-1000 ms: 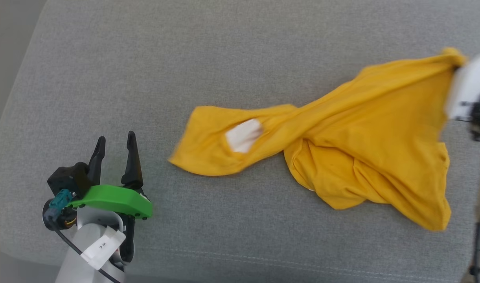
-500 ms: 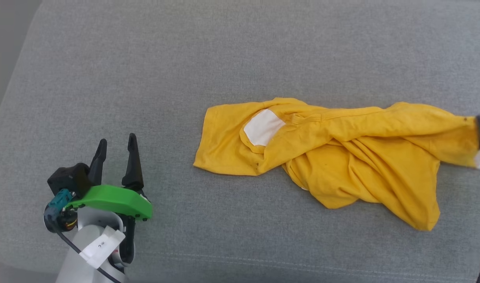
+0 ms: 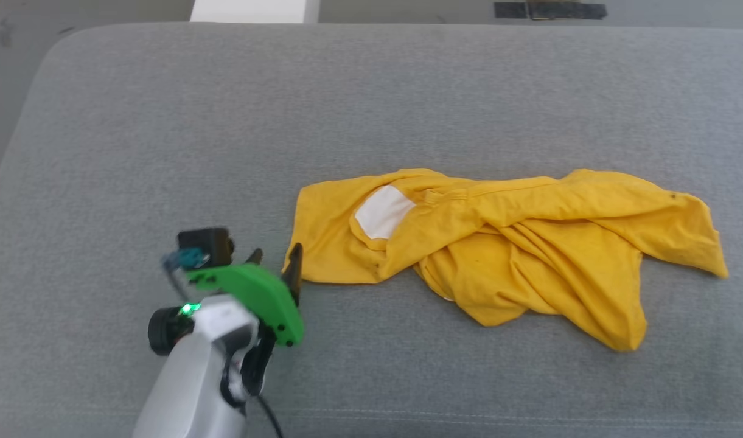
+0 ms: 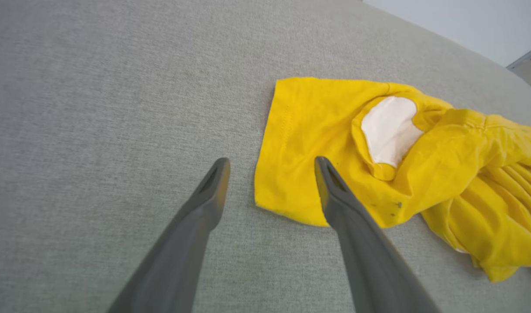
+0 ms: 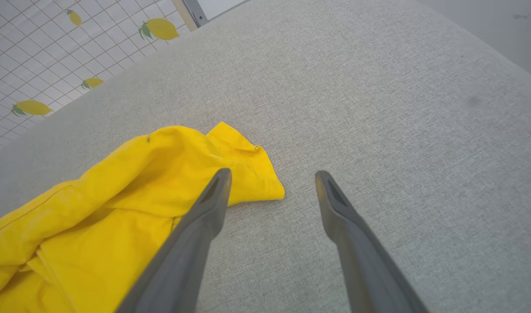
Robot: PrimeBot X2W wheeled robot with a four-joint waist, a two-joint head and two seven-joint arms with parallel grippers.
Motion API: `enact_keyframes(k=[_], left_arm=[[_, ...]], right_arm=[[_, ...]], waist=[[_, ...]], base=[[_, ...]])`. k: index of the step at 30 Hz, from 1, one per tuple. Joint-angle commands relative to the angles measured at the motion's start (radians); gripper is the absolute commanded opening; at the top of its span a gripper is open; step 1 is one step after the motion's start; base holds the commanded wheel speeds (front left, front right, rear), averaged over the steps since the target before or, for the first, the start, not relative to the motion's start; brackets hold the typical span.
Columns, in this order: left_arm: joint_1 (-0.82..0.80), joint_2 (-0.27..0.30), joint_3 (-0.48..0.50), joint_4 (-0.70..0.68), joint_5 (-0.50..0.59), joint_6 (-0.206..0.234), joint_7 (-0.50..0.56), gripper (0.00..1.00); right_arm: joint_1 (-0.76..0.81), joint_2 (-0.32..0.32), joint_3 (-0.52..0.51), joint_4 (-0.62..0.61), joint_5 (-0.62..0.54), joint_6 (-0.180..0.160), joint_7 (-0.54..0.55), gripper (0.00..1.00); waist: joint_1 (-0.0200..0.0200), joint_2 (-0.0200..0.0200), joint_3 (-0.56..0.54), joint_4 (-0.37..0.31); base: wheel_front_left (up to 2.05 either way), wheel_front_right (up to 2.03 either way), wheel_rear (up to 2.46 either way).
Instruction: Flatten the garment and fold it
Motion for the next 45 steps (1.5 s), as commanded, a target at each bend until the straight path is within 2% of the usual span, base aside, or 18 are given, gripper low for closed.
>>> enact_keyframes(k=[1,5,9,13,14,15,20,25,33,39,45], left_arm=[[-0.037,0.004,-0.009,0.005,0.007,0.027,0.064,1.0],[-0.081,0.05,-0.053,0.05,0.059,0.076,0.243,1.0],[-0.088,0.069,-0.084,0.083,0.066,0.07,0.33,1.0],[-0.07,0.063,-0.095,0.113,0.047,0.055,0.351,1.0],[-0.066,0.059,-0.094,0.117,0.04,0.052,0.349,0.79],[-0.062,0.058,-0.098,0.119,0.035,0.043,0.345,0.0],[-0.041,0.028,-0.03,0.075,-0.042,0.035,0.26,0.0],[0.012,0.019,0.044,-0.072,-0.091,0.046,0.159,0.0],[0.073,0.027,0.035,-0.251,-0.085,0.059,0.16,0.0],[0.083,0.033,0.018,-0.305,-0.079,0.063,0.178,0.0],[0.083,0.046,0.002,-0.323,-0.067,0.062,0.19,0.0]], right_arm=[[0.009,0.0,0.004,-0.006,0.011,-0.001,-0.007,1.0],[0.01,0.0,0.022,0.002,0.025,-0.001,-0.014,1.0],[0.01,0.0,0.019,0.017,0.033,-0.001,-0.029,1.0],[0.018,0.0,0.011,0.032,0.034,-0.001,-0.043,1.0],[0.019,0.0,0.01,0.035,0.033,-0.001,-0.045,1.0],[0.021,0.0,0.009,0.037,0.031,-0.001,-0.047,1.0],[0.016,0.0,0.016,0.03,-0.01,-0.001,-0.034,1.0],[-0.053,0.0,0.047,-0.018,-0.135,-0.001,0.039,1.0],[-0.196,-0.042,0.138,0.045,-0.264,-0.001,0.159,1.0],[-0.272,-0.067,0.152,0.146,-0.349,-0.001,0.193,1.0],[-0.312,-0.056,0.153,0.234,-0.407,-0.001,0.201,1.0]], waist=[[0.0,-0.0001,0.002,-0.024],[0.0,-0.0001,0.017,-0.059],[0.0,-0.0001,0.032,-0.088],[0.0,-0.0001,0.043,-0.104],[0.0,-0.0001,0.045,-0.105],[0.0,-0.0001,0.046,-0.106],[0.0,-0.0001,0.05,-0.106],[0.0,-0.0001,0.062,-0.098],[0.0,-0.0001,0.125,-0.075],[0.0,-0.0001,0.178,-0.054],[0.0,-0.0001,0.215,-0.043]], base=[[0.0,0.0,0.0],[0.0,0.0,0.0],[0.0,0.0,0.0],[0.0,0.0,0.0],[0.0,0.0,0.0],[0.0,0.0,0.0],[0.0,0.0,0.0],[0.0,0.0,0.0],[0.0,0.0,0.0],[0.0,0.0,0.0],[0.0,0.0,0.0]])
